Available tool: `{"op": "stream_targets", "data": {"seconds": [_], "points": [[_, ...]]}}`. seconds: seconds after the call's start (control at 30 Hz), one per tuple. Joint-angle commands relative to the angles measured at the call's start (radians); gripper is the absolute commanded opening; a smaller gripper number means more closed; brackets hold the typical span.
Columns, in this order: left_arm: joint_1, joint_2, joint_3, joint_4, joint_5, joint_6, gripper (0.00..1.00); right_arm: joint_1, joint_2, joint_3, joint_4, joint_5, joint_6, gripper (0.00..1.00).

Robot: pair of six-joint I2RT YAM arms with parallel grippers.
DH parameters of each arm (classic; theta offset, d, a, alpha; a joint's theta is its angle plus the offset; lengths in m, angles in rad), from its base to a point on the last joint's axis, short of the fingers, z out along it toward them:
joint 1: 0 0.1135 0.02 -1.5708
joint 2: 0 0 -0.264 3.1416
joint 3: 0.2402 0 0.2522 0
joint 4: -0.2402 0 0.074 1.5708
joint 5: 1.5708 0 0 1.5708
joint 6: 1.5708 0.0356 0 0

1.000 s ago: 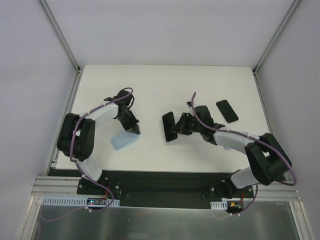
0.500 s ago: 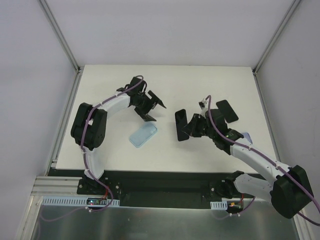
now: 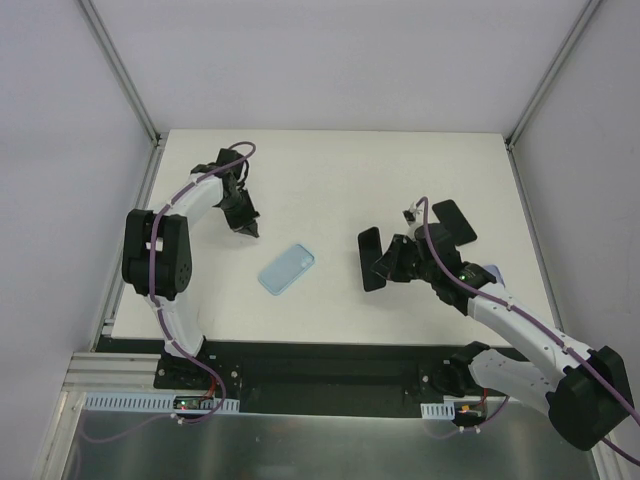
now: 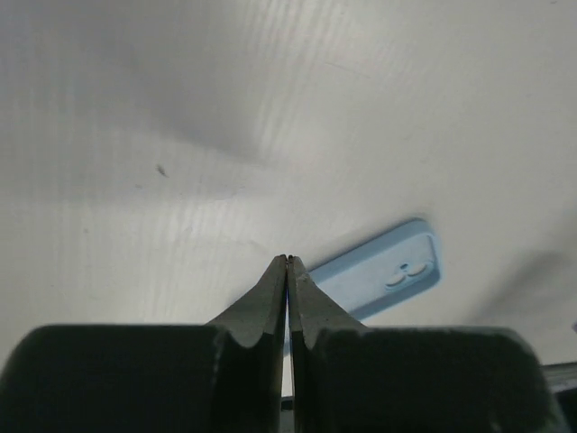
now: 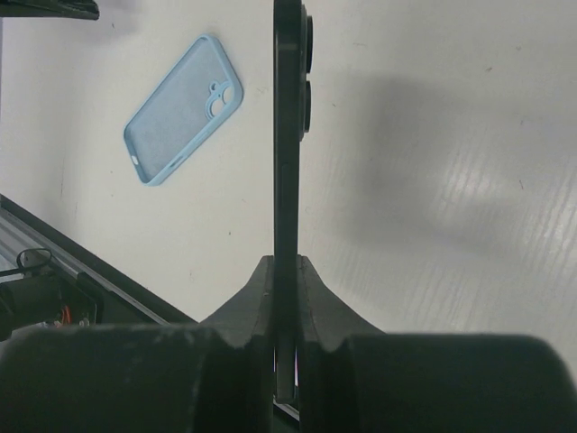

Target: Put the phone into the phone case

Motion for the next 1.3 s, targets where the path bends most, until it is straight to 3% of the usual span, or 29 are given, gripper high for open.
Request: {"op": "stream_targets", "data": {"seconds": [0.0,0.23,0.37,0.53,0.77,0.93,1.1,1.27], "points": [[-0.024,-0.031,-0.032,-0.130,-0.192,0.133,0.00,0.003,-0.029,0.051,0.002,0.019,0.011,0.09],[-0.049,0.037,-0.092,-0.118,-0.184,0.119,0.00,0.003,-0.028,0.070,-0.019,0.031,0.010,0.09],[-0.124,-0.026,-0.167,-0.090,-0.161,0.083,0.00,0.005,-0.040,0.087,-0.041,0.017,0.002,0.09],[-0.222,-0.131,-0.336,0.049,0.010,0.006,0.00,0.005,-0.072,0.093,-0.052,0.017,-0.016,0.09],[-0.360,-0.244,-0.456,0.186,0.100,-0.115,0.00,0.009,-0.069,0.097,-0.052,0.031,-0.025,0.10],[-0.348,-0.313,-0.462,0.189,0.026,-0.115,0.00,0.031,-0.017,0.096,0.014,-0.004,-0.035,0.10],[-0.247,-0.359,-0.431,0.189,0.005,-0.089,0.00,0.109,0.082,0.123,0.091,0.011,-0.004,0.10],[-0.156,-0.372,-0.419,0.214,0.118,-0.039,0.13,0.192,0.205,0.183,0.142,0.058,0.053,0.09]]}}
